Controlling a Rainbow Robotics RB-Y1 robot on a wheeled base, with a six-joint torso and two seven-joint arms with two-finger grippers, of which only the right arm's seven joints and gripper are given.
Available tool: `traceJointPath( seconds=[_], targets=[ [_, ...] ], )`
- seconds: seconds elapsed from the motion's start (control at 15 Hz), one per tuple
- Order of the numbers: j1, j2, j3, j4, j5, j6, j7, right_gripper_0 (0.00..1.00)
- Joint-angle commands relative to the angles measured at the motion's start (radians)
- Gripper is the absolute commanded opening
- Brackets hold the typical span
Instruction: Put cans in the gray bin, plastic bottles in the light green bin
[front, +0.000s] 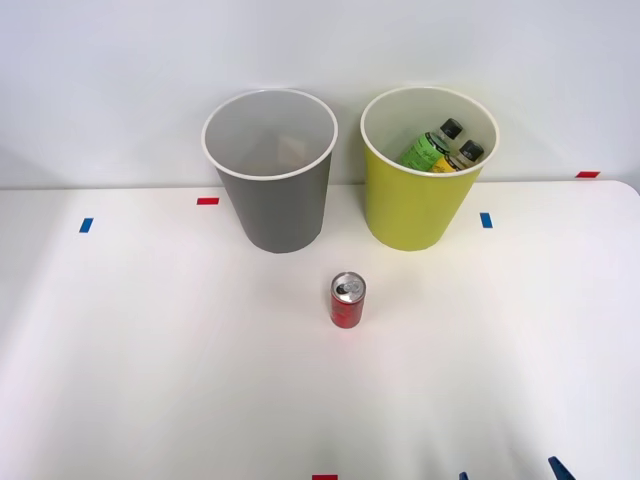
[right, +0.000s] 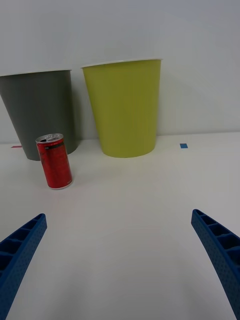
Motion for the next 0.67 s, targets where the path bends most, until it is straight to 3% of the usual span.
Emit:
traceJointPath(
  seconds=[0.07,0.67],
  targets=[
    [0.0,0.0,0.0,0.0,0.0,0.0,0.0,1.0],
    [-0.212,-0.08,0.081,0.028,-0.012,0.081,0.014,1.0]
  ],
)
